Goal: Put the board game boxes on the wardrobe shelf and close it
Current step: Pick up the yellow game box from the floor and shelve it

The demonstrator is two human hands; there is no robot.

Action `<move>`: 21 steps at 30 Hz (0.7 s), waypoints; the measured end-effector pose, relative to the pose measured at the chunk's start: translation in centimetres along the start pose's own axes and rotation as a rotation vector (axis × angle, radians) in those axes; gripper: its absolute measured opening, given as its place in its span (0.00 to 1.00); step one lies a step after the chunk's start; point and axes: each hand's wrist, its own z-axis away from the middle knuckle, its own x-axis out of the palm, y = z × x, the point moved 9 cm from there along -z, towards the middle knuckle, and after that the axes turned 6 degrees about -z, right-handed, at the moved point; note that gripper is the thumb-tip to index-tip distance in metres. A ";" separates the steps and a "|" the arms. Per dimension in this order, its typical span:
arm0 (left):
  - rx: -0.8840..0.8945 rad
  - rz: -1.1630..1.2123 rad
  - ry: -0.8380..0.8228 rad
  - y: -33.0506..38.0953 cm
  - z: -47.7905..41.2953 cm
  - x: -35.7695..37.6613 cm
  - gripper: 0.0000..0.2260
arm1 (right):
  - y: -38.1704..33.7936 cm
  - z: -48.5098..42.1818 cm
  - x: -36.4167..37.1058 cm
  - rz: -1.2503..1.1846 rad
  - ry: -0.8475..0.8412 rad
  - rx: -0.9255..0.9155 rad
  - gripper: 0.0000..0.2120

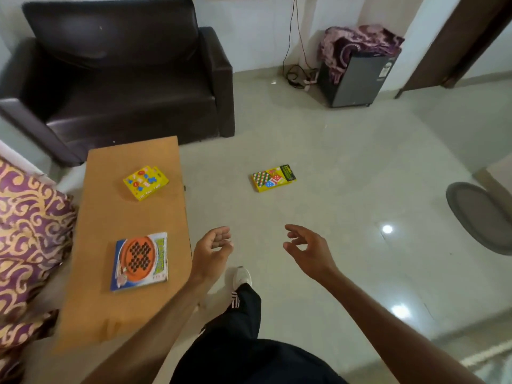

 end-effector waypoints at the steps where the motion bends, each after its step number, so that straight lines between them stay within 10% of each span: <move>1: -0.004 -0.010 -0.021 1.2 -3.9 0.3 0.17 | -0.6 -3.6 -0.4 -0.015 0.013 0.012 0.18; 10: 0.060 -0.127 -0.202 12.9 -30.3 6.5 0.20 | -4.0 -27.5 -4.5 -0.138 0.167 0.084 0.18; 21: -0.004 -0.550 -0.512 11.2 -63.8 23.0 0.15 | 10.8 -56.9 -5.5 -0.300 0.291 0.400 0.18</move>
